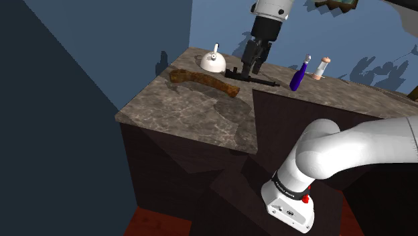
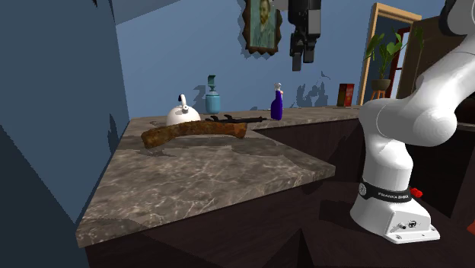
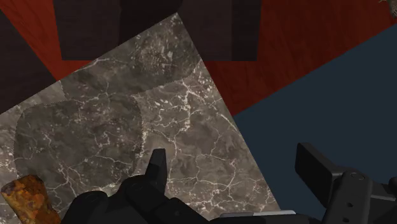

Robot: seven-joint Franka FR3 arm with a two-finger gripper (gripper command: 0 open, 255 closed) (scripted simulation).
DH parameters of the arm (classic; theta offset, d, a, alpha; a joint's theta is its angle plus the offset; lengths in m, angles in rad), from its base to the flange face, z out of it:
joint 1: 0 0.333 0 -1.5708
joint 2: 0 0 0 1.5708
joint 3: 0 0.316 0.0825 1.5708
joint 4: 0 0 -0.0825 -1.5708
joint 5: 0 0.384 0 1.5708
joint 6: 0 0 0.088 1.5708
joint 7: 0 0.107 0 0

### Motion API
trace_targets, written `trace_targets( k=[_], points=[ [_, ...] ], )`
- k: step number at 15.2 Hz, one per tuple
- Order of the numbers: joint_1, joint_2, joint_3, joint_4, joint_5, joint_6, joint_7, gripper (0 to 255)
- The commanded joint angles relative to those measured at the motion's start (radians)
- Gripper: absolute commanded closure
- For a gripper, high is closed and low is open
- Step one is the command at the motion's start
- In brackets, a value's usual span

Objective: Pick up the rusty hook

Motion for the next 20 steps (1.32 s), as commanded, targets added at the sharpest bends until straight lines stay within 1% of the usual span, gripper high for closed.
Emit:
trace_targets(
  k=[1, 6, 10, 15, 20],
  points=[
    [0.000, 0.000, 0.000, 0.000, 0.000, 0.000, 0.000, 0],
    [-0.004, 0.123, -0.068, 0.009, -0.064, 0.101, -0.130, 0],
    [-0.006, 0.239, -0.119, 0.040, -0.102, 0.179, -0.228, 0],
    [-0.005, 0.401, -0.176, 0.111, -0.131, 0.266, -0.347, 0],
    [-0.006, 0.578, -0.224, 0.217, -0.136, 0.334, -0.462, 0]
  ],
)
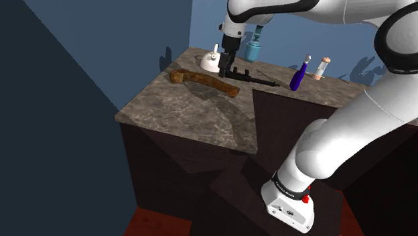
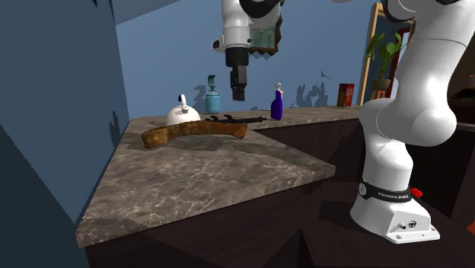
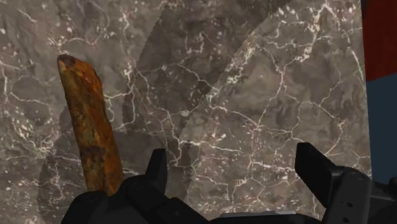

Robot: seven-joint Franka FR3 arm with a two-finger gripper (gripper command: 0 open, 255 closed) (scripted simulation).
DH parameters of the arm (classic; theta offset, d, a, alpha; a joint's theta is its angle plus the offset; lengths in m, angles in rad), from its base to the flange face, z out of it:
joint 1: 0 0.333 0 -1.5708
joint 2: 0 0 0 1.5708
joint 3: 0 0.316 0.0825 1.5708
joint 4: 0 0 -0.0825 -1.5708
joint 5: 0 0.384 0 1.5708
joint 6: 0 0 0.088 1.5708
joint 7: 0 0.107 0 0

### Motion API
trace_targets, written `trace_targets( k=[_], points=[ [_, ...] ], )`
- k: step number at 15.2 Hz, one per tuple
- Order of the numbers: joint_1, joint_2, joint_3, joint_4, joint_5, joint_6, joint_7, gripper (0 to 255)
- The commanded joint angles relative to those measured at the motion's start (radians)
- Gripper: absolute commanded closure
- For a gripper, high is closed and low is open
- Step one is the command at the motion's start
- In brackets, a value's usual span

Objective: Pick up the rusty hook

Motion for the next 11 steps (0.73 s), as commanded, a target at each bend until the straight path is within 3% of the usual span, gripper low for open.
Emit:
trace_targets(
  k=[1, 11],
  points=[
    [0.001, 0.082, -0.017, 0.061, 0.003, 0.019, -0.047, 0],
    [-0.035, 0.473, -0.058, 0.398, 0.057, 0.068, -0.262, 0]
  ],
)
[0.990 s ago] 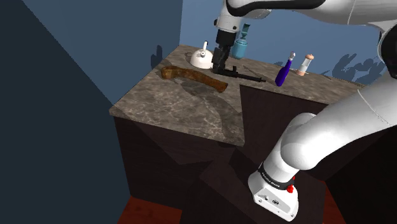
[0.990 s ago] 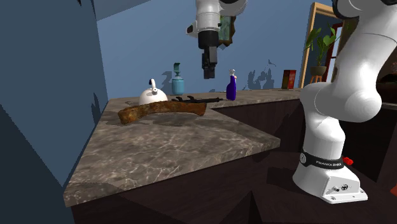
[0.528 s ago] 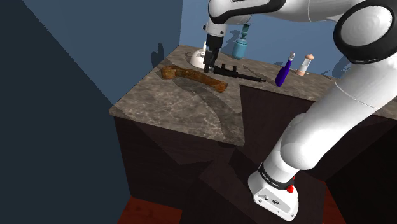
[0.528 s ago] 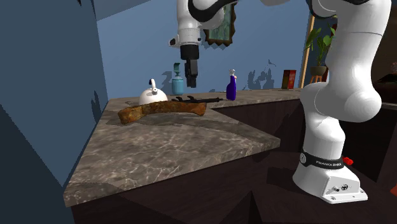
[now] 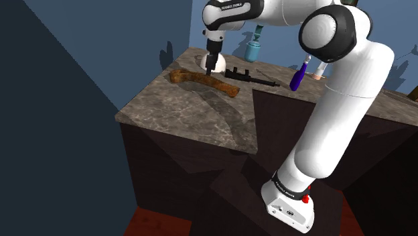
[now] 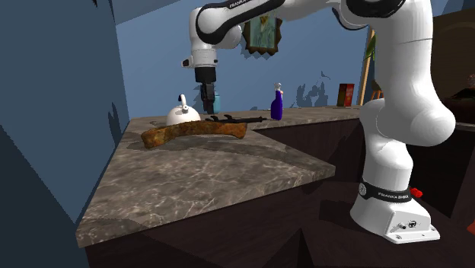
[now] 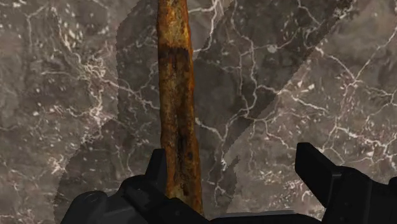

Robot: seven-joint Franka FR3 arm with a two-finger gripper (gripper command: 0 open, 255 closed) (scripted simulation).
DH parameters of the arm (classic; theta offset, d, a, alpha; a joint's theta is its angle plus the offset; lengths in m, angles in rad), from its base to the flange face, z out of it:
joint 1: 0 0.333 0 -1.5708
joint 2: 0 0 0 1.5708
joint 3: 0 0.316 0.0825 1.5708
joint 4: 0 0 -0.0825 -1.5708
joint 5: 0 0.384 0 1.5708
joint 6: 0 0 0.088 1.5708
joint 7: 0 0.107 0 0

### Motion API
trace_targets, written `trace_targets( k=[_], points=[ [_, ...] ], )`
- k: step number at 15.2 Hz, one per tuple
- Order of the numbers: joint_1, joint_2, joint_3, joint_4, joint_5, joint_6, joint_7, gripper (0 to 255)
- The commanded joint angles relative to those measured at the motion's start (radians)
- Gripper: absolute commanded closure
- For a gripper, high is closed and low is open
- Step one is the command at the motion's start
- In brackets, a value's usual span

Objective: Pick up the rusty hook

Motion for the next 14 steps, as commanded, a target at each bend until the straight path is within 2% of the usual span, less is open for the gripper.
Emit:
trace_targets(
  k=[1, 3, 12, 13, 14],
  points=[
    [-0.015, 0.094, -0.003, 0.095, 0.017, -0.002, -0.045, 0],
    [-0.028, 0.165, -0.001, 0.174, 0.028, -0.009, -0.075, 0],
    [-0.028, 0.184, 0.003, 0.097, 0.033, 0.085, -0.077, 0],
    [-0.028, 0.183, 0.003, 0.096, 0.033, 0.086, -0.077, 255],
    [-0.028, 0.183, 0.003, 0.097, 0.033, 0.085, -0.077, 255]
  ],
)
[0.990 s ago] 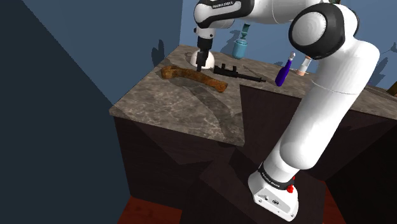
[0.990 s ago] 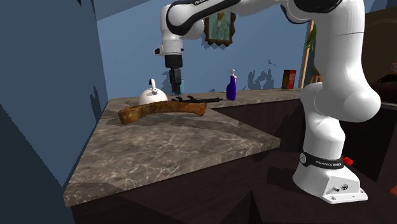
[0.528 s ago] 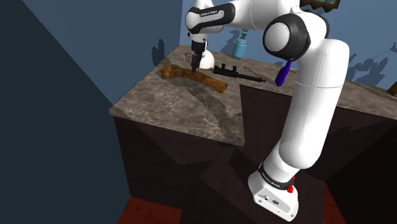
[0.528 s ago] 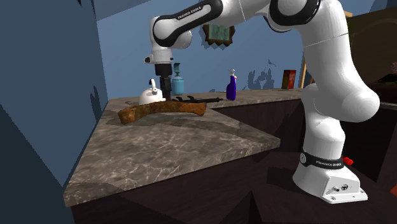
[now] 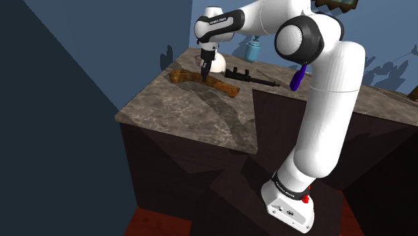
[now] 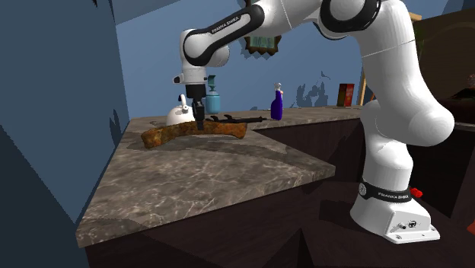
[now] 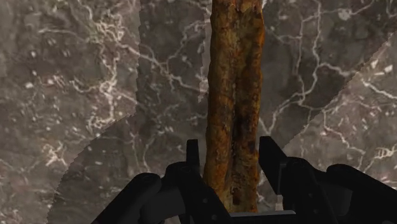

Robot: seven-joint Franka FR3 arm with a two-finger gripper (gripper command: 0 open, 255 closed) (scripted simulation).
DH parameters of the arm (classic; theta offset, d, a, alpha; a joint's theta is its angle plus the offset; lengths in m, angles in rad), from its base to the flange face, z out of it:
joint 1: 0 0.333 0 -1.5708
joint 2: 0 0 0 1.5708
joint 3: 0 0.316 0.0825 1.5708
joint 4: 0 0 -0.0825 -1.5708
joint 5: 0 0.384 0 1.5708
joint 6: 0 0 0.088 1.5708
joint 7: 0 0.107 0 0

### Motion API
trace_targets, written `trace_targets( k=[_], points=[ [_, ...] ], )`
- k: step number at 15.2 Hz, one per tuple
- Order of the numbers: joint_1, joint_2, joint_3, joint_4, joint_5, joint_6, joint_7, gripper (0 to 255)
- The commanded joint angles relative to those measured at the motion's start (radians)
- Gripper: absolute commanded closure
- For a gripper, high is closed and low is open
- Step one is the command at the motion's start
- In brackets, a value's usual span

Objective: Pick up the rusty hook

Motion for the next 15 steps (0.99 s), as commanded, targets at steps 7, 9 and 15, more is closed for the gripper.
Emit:
trace_targets(
  k=[7, 9, 15],
  points=[
    [0.000, 0.001, 0.000, -0.001, 0.000, 0.001, 0.000, 255],
    [0.000, -0.002, 0.000, 0.009, -0.001, -0.011, 0.000, 255],
    [-0.001, -0.016, -0.003, 0.070, -0.005, -0.086, 0.002, 255]
  ],
)
